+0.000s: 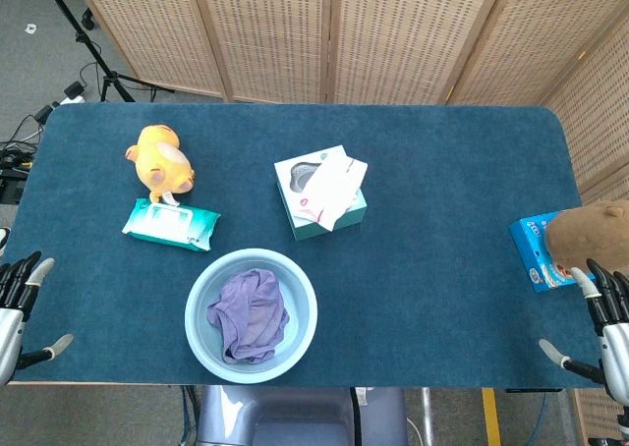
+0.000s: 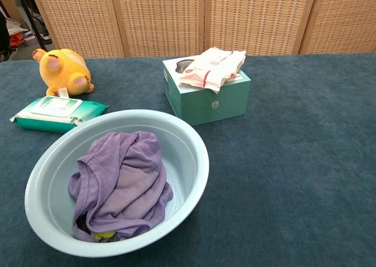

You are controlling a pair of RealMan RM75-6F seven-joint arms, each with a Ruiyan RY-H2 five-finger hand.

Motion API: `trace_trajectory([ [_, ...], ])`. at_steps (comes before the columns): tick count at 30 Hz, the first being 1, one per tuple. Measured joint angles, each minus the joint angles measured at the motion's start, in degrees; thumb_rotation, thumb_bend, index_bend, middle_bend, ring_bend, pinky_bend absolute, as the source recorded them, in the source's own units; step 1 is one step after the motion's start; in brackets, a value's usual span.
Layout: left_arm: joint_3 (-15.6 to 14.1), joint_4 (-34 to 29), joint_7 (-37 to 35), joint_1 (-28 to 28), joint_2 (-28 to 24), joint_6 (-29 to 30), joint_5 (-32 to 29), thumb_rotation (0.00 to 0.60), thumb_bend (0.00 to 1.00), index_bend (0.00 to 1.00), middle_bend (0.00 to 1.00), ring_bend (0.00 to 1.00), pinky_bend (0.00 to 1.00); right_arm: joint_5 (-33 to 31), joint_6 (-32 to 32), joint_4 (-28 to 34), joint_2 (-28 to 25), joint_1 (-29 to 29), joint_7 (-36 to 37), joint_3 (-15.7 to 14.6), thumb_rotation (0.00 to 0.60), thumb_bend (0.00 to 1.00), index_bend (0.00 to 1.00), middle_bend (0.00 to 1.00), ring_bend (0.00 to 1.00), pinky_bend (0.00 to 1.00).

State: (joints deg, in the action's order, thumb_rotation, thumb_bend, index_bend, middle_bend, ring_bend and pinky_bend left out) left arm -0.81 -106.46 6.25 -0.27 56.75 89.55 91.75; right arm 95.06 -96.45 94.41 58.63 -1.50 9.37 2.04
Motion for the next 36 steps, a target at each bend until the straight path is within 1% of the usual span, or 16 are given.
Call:
trace_trajectory([
  [12, 0.27, -0.30, -0.71, -0.05, -0.27, -0.07, -0.58, 0.600, 0.00, 0.00, 0.00, 0.00, 0.00, -1.03, -1.10, 0.26, 0.53, -0.27, 0.03, 0.97, 0.600, 0.00, 0.00, 0.01, 0.00, 0.00],
  [14, 0.24, -0.29, -0.60, -0.11, -0.26, -0.22, -0.53, 0.600, 0.00, 0.00, 0.00, 0.00, 0.00, -1.90, -2.26, 0.11, 1.25, -0.46, -0.29, 1.90, 0.600, 0.00, 0.00, 0.07, 0.02, 0.00],
  [15, 0.23, -0.30, -0.52, -0.16, -0.25, -0.36, -0.55, 0.600, 0.00, 0.00, 0.00, 0.00, 0.00, -2.47, -2.85, -0.01, 1.67, -0.55, -0.52, 2.39, 0.600, 0.00, 0.00, 0.16, 0.08, 0.01],
  [16, 0.24, -0.30, -0.39, -0.24, -0.23, -0.53, -0.62, 0.600, 0.00, 0.00, 0.00, 0.00, 0.00, -3.12, -3.31, -0.12, 2.07, -0.62, -0.71, 2.84, 0.600, 0.00, 0.00, 0.29, 0.20, 0.07],
  [17, 0.23, -0.32, -0.29, -0.27, -0.24, -0.61, -0.65, 0.600, 0.00, 0.00, 0.00, 0.00, 0.00, -4.05, -3.54, -0.25, 2.50, -0.67, -0.89, 3.39, 0.600, 0.00, 0.00, 0.38, 0.30, 0.16],
  [19, 0.16, -0.48, -0.10, -0.37, -0.40, -0.95, -0.69, 0.600, 0.00, 0.00, 0.00, 0.00, 0.00, -5.39, -3.48, -0.48, 2.99, -0.66, -1.00, 4.20, 0.600, 0.00, 0.00, 0.64, 0.58, 0.54],
  [21, 0.05, -0.75, -0.07, -0.44, -0.70, -1.20, -0.70, 0.600, 0.00, 0.00, 0.00, 0.00, 0.00, -6.57, -3.07, -0.92, 3.45, -0.45, -0.82, 5.06, 0.600, 0.00, 0.00, 0.79, 0.74, 0.77],
  [22, 0.01, -1.06, -0.04, -0.47, -0.99, -1.31, -0.70, 0.600, 0.00, 0.00, 0.00, 0.00, 0.00, -7.00, -2.78, -1.15, 3.57, -0.30, -0.61, 5.33, 0.600, 0.00, 0.00, 0.85, 0.81, 0.86],
  [23, 0.05, -1.43, -0.03, -0.50, -1.20, -1.29, -0.69, 0.600, 0.00, 0.00, 0.00, 0.00, 0.00, -7.61, -2.14, -1.47, 3.64, -0.09, -0.41, 5.48, 0.600, 0.00, 0.00, 0.88, 0.85, 0.90],
  [24, 0.14, -1.97, -0.02, -0.53, -1.44, -1.19, -0.68, 0.600, 0.00, 0.00, 0.00, 0.00, 0.00, -8.09, -1.34, -1.85, 3.65, 0.11, -0.38, 5.47, 0.600, 0.03, 0.00, 0.92, 0.89, 0.96],
  [26, 0.36, -3.61, 0.10, -0.63, -2.11, -1.07, -0.71, 0.600, 0.00, 0.00, 0.00, 0.00, 0.00, -9.25, 1.28, -3.19, 3.71, 0.67, -0.42, 5.38, 0.600, 0.22, 0.00, 0.97, 0.94, 1.00],
  [28, 0.59, -5.11, 0.29, -0.78, -2.75, -1.08, -0.85, 0.600, 0.00, 0.00, 0.00, 0.00, 0.00, -10.20, 3.63, -4.81, 3.85, 1.23, -0.51, 5.26, 0.600, 0.59, 0.00, 1.00, 0.99, 1.00],
  [30, 0.81, -6.07, 0.46, -0.97, -3.16, -1.18, -1.03, 0.600, 0.00, 0.00, 0.00, 0.00, 0.00, -11.06, 5.72, -6.81, 4.20, 1.87, -0.42, 5.09, 0.600, 0.80, 0.00, 1.00, 1.00, 1.00],
  [31, 0.97, -6.59, 0.56, -1.10, -3.37, -1.25, -1.15, 0.600, 0.00, 0.00, 0.00, 0.00, 0.00, -11.34, 6.46, -7.61, 4.40, 2.13, -0.32, 5.02, 0.600, 0.88, 0.00, 1.00, 1.00, 1.00],
  [33, 1.23, -7.23, 0.65, -1.29, -3.62, -1.30, -1.25, 0.600, 0.00, 0.00, 0.00, 0.00, 0.00, -11.95, 8.19, -9.20, 4.82, 2.66, -0.09, 4.79, 0.600, 0.95, 0.00, 1.00, 1.00, 1.00],
  [36, 1.64, -8.18, 0.75, -1.58, -4.09, -1.31, -1.36, 0.600, 0.00, 0.00, 0.00, 0.00, 0.00, -12.97, 10.84, -10.96, 5.47, 3.45, 0.02, 4.54, 0.600, 0.99, 0.00, 1.00, 1.00, 1.00],
])
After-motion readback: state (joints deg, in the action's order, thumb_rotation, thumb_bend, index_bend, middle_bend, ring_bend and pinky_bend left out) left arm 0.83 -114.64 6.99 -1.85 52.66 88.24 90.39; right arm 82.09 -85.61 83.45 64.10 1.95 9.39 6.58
